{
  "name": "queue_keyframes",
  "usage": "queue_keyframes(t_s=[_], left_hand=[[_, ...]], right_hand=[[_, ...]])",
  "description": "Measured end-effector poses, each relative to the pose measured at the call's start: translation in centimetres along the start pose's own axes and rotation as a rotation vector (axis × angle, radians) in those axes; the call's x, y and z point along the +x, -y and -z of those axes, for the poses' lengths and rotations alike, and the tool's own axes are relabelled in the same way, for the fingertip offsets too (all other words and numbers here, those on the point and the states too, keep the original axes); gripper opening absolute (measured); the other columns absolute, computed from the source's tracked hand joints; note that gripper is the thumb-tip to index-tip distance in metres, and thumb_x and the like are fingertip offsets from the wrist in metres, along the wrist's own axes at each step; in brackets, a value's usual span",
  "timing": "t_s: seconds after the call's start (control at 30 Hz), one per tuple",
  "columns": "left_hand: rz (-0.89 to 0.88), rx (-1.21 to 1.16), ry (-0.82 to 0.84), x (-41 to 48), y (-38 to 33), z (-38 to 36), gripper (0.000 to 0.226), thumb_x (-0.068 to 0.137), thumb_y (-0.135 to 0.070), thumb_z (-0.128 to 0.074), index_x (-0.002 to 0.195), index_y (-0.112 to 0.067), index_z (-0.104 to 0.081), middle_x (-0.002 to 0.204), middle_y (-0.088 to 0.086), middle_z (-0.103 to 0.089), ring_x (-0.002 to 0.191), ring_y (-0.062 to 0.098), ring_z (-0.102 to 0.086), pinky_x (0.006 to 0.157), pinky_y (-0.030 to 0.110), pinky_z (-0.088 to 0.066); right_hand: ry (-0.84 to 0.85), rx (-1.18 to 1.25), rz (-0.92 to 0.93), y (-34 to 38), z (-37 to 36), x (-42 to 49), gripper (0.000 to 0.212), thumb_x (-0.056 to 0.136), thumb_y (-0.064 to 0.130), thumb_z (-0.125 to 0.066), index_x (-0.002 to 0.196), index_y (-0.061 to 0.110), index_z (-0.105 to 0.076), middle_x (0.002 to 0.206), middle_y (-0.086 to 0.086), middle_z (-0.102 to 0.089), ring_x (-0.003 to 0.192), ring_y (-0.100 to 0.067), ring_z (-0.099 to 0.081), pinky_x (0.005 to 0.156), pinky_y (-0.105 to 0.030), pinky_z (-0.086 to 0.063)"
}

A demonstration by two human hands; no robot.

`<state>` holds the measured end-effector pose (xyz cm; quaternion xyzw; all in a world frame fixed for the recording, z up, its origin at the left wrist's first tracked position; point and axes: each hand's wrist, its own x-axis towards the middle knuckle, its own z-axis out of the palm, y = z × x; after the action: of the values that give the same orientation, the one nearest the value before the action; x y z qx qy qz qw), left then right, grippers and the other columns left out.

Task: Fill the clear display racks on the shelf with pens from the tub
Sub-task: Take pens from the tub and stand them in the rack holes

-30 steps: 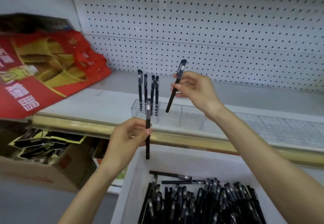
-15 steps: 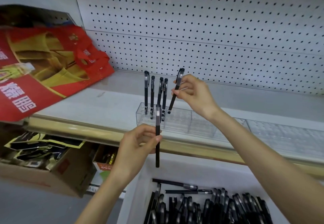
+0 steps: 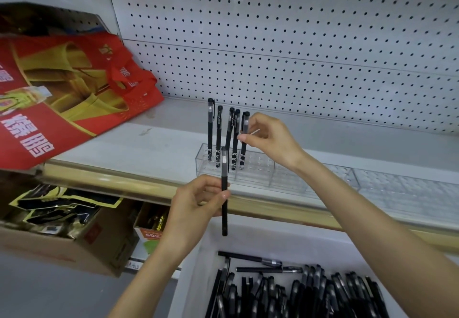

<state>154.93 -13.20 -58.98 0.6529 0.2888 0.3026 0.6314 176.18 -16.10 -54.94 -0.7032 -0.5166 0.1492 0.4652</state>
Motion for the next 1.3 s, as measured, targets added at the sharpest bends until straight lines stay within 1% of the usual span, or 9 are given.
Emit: queue_keyframes(t_s=[0.1, 0.2, 0.43, 0.73, 0.9, 0.97, 1.07, 1.2, 1.3], left_hand=[[0.0, 0.01, 0.0, -0.1, -0.1, 0.0, 0.006, 0.081, -0.005, -0.07, 0.084, -0.01, -0.068, 0.079, 0.005, -0.067, 0.074, 0.014, -0.065, 0.065, 0.027, -0.058], [0.001, 0.02, 0.0, 0.0, -0.1, 0.0, 0.006, 0.082, -0.005, -0.069, 0.084, -0.01, -0.068, 0.078, 0.004, -0.067, 0.073, 0.013, -0.065, 0.063, 0.026, -0.057], [0.004, 0.04, -0.006, 0.1, -0.1, -0.3, 0.006, 0.082, -0.005, -0.069, 0.086, -0.009, -0.068, 0.082, 0.008, -0.068, 0.075, 0.014, -0.066, 0.064, 0.025, -0.058], [0.013, 0.048, 0.007, 0.0, -0.1, -0.8, 0.007, 0.083, -0.006, -0.069, 0.085, -0.013, -0.069, 0.083, 0.007, -0.068, 0.079, 0.017, -0.067, 0.064, 0.025, -0.057], [0.025, 0.027, 0.013, 0.0, -0.4, -1.3, 0.005, 0.084, -0.006, -0.068, 0.087, -0.01, -0.068, 0.085, 0.01, -0.066, 0.079, 0.015, -0.066, 0.064, 0.025, -0.058], [0.028, 0.038, 0.017, 0.0, -0.5, -1.5, 0.006, 0.084, -0.007, -0.068, 0.09, -0.007, -0.068, 0.089, 0.014, -0.067, 0.082, 0.018, -0.066, 0.066, 0.027, -0.058], [0.013, 0.027, 0.026, -0.1, -0.9, -2.1, 0.007, 0.084, -0.005, -0.068, 0.09, -0.008, -0.068, 0.092, 0.015, -0.067, 0.079, 0.013, -0.065, 0.065, 0.026, -0.058], [-0.018, 0.006, 0.068, -0.3, -1.7, -3.5, 0.009, 0.085, -0.004, -0.066, 0.094, -0.006, -0.069, 0.094, 0.015, -0.067, 0.076, 0.009, -0.065, 0.064, 0.028, -0.059], [-0.017, -0.033, 0.117, -0.6, -2.3, -4.3, 0.011, 0.086, -0.004, -0.065, 0.094, -0.009, -0.071, 0.094, 0.009, -0.071, 0.081, 0.01, -0.067, 0.066, 0.026, -0.059]], right_hand=[[-0.047, 0.029, 0.007, 0.0, 0.2, 0.1, 0.023, 0.078, 0.022, -0.077, 0.071, 0.027, -0.056, 0.073, 0.009, -0.06, 0.065, -0.008, -0.058, 0.067, -0.022, -0.045], [-0.051, 0.032, -0.007, -0.2, 0.5, 0.2, 0.02, 0.077, 0.023, -0.079, 0.072, 0.027, -0.06, 0.073, 0.007, -0.062, 0.069, -0.01, -0.058, 0.072, -0.026, -0.048], [-0.031, -0.014, 0.014, 0.1, 0.9, -0.4, 0.033, 0.082, 0.014, -0.073, 0.09, 0.036, -0.05, 0.078, 0.012, -0.066, 0.08, -0.008, -0.068, 0.084, -0.029, -0.053], [0.001, -0.057, 0.011, -0.2, 1.3, -0.7, 0.036, 0.086, 0.015, -0.069, 0.113, 0.026, -0.049, 0.091, 0.006, -0.071, 0.091, -0.008, -0.068, 0.091, -0.032, -0.052], [0.05, -0.05, -0.031, -0.3, 2.5, -1.6, 0.041, 0.084, 0.011, -0.071, 0.114, 0.029, -0.05, 0.098, 0.003, -0.068, 0.095, -0.009, -0.067, 0.088, -0.022, -0.051], [-0.001, -0.047, -0.047, 0.1, 3.3, -2.6, 0.033, 0.084, 0.009, -0.07, 0.11, 0.024, -0.057, 0.101, 0.0, -0.068, 0.096, -0.01, -0.066, 0.084, -0.016, -0.049], [-0.064, 0.171, -0.093, 1.4, 3.7, -4.8, 0.014, 0.086, 0.009, -0.068, 0.097, 0.018, -0.068, 0.094, -0.004, -0.07, 0.087, -0.012, -0.066, 0.078, -0.02, -0.053], [0.144, 0.257, -0.169, 2.8, 2.5, -7.2, 0.012, 0.088, 0.017, -0.064, 0.096, 0.012, -0.072, 0.09, 0.0, -0.073, 0.084, -0.008, -0.066, 0.077, -0.022, -0.054], [0.172, 0.299, -0.183, 3.2, 2.2, -7.6, 0.015, 0.086, 0.021, -0.065, 0.096, 0.014, -0.073, 0.099, 0.0, -0.074, 0.098, -0.011, -0.067, 0.085, -0.024, -0.053]])
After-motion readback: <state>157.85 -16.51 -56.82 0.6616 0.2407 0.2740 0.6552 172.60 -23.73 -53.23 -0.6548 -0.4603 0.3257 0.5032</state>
